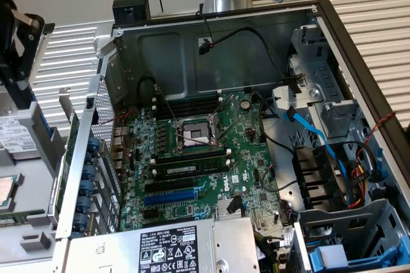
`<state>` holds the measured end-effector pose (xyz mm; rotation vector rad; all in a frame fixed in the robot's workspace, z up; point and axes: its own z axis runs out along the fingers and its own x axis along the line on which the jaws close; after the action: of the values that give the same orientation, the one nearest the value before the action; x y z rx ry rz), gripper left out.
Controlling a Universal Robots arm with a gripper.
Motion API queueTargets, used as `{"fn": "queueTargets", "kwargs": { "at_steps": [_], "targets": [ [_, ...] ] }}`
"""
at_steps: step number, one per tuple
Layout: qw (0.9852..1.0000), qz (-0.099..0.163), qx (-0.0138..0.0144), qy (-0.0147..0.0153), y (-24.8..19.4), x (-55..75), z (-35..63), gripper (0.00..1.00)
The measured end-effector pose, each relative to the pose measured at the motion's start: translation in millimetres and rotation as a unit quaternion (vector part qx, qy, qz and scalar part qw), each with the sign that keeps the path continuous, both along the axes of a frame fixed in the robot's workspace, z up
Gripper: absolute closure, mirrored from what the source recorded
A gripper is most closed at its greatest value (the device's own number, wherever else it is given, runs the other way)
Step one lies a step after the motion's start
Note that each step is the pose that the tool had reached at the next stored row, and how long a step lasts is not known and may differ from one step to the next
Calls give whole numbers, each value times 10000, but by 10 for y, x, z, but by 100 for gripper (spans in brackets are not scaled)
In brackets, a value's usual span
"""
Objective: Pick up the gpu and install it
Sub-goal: 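Pick up the gpu and move the gpu toward the slot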
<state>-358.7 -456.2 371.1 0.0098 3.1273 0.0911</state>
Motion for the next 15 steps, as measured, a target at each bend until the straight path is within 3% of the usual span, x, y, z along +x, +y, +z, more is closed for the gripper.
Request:
{"fn": "queueTargets", "kwargs": {
  "at_steps": [3, 8, 15],
  "targets": [
    [10000, 0, 1, -1, -53, -4, -55, 89],
    [10000, 0, -2, 0, -56, -5, -67, 89],
    [10000, 7, -1, -50, -56, -20, -158, 89]
  ]
}}
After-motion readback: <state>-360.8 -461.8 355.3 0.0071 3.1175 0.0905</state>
